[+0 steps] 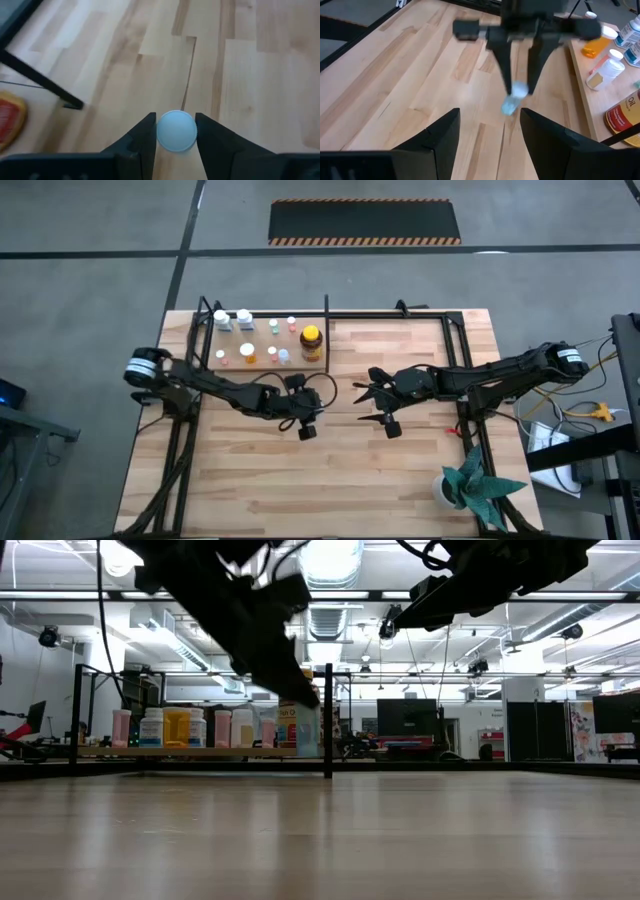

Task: Pick and place medicine bottles onto shelf by color
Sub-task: Put the blue pill bottle on the shelf

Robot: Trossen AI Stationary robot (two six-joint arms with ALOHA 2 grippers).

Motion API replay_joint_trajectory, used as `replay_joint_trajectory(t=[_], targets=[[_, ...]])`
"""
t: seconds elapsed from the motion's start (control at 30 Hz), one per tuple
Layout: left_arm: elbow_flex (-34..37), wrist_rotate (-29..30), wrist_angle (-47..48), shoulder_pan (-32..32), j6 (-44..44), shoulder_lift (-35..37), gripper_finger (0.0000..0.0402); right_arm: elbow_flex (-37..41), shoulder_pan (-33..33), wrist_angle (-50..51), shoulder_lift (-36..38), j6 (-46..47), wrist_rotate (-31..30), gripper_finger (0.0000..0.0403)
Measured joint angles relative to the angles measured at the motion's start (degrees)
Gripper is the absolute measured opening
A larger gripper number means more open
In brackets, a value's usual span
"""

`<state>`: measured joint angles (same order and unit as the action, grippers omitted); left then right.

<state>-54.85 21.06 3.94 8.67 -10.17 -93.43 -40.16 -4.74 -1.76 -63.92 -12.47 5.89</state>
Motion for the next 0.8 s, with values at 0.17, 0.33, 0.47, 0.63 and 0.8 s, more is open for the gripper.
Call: replay_joint_trajectory(t=[0.17,0.33,0.47,0.63,0.8], targets=[[-0.70,2.60,8.48,-0.04,0.72,7.94,0.0105,0.02,-0.01,0.02,-0.02,-0.01,0.00,0.0198],[-0.34,9.84,15.93,-0.25,2.50,17.84,0.0105,0.04,-0.01,0.24,-0.02,0.06,0.00,0.0199],[-0.26,16.09,19.05,-2.34,4.66,25.18,0.0105,0.04,-0.01,0.01,-0.02,0.04,0.00,0.0199],[0.13,17.00,20.10,-9.21,6.26,31.53,0.0105,0.04,-0.01,-0.26,-0.02,0.04,0.00,0.0199],[1.19,17.02,22.68,-18.23,4.15,33.69,0.0105,0.04,-0.01,-0.21,-0.02,0.06,0.00,0.0198]])
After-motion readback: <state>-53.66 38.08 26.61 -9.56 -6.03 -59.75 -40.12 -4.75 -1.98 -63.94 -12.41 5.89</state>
